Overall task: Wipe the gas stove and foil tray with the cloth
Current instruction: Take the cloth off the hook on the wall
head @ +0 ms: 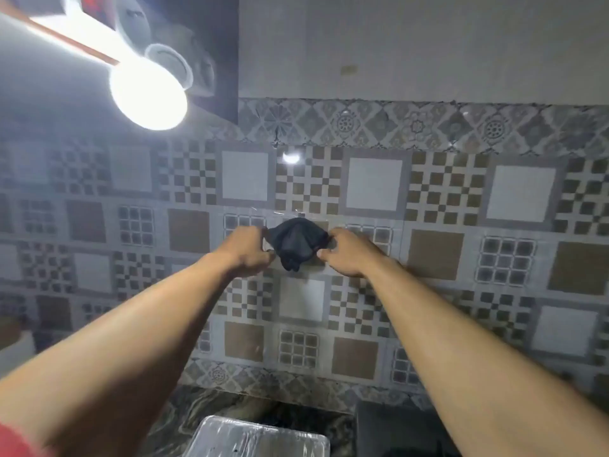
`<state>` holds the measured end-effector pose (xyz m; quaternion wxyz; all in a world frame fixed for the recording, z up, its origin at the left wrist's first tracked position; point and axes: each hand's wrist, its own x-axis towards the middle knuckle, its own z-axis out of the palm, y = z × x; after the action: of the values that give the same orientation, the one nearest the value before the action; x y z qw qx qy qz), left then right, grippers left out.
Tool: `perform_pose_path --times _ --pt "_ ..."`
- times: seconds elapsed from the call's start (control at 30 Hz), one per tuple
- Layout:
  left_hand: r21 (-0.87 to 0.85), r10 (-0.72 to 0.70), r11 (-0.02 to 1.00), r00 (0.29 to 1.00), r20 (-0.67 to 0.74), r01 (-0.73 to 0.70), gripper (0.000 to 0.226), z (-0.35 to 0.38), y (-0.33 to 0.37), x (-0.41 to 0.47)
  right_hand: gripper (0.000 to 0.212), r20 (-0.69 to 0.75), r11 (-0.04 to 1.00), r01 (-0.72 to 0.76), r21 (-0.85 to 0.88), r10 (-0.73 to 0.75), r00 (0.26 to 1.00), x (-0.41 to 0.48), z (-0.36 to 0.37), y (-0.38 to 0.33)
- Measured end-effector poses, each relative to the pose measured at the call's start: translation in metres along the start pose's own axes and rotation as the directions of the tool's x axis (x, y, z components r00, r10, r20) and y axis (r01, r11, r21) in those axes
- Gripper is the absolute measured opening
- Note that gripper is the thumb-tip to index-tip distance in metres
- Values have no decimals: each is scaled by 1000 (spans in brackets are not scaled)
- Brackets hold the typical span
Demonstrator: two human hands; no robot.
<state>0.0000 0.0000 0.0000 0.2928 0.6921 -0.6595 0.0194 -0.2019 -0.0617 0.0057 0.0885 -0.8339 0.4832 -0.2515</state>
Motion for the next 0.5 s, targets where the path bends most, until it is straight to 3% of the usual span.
perform_pose_path --times 0.2,0.5 --pt "-27 -39 999 993 -113 36 49 24 -17 48 48 -174 1000 22 2 -22 984 52 32 4" --pt "142 12 990 968 -251 24 27 44 -26 76 18 -332 997 -5 71 28 943 87 61 16"
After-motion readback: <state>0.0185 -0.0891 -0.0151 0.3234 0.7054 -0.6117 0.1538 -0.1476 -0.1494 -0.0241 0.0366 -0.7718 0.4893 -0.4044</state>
